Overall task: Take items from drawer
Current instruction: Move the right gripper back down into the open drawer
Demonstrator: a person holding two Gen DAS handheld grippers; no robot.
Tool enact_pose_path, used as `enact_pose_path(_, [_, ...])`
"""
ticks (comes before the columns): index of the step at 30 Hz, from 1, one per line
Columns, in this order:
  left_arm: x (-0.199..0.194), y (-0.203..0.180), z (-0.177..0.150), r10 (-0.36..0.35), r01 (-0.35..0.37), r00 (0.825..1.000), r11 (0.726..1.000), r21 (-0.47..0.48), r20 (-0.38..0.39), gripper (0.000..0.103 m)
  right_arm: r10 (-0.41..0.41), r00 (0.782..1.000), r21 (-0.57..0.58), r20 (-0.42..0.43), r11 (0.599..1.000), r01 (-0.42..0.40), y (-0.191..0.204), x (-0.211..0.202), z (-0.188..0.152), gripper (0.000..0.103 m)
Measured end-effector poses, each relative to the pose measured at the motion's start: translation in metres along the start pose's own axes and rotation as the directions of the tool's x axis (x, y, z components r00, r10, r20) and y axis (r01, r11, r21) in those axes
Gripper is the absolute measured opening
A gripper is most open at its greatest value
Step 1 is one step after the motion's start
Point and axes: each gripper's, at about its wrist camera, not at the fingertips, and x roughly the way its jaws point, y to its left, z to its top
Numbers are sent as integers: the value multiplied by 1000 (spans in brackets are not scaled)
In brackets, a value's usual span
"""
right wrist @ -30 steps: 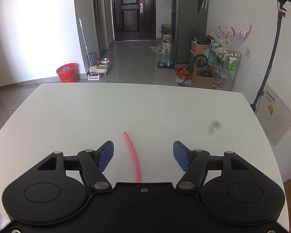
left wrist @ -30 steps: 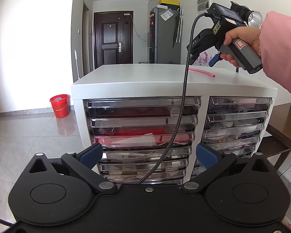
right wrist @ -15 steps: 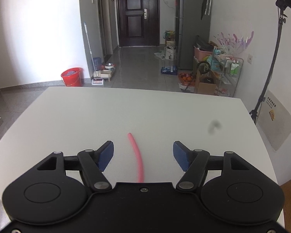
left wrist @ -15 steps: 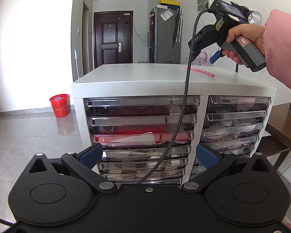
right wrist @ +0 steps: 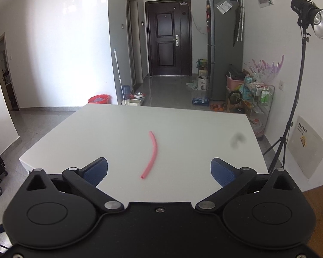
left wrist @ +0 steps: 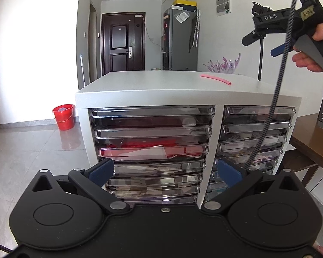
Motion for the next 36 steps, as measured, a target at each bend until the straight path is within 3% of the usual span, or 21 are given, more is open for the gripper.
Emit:
enact_pose_path(13, [-3,-15,6,12,-12,1000,1000,19,-12,103,-3,1000,54,-29,999,5,-20,-50,-77,103])
enact_pose_path(18, [-2,-22,8,14,-14,1000,1000,24,-18,103,-20,996,61,-86,998,25,-22,-50,-109,103])
enact_pose_path(36, [3,-47,-1,32,-30,997,999,27,-64,103,48,940,170,-338,985,11,-32,-10,-222,103])
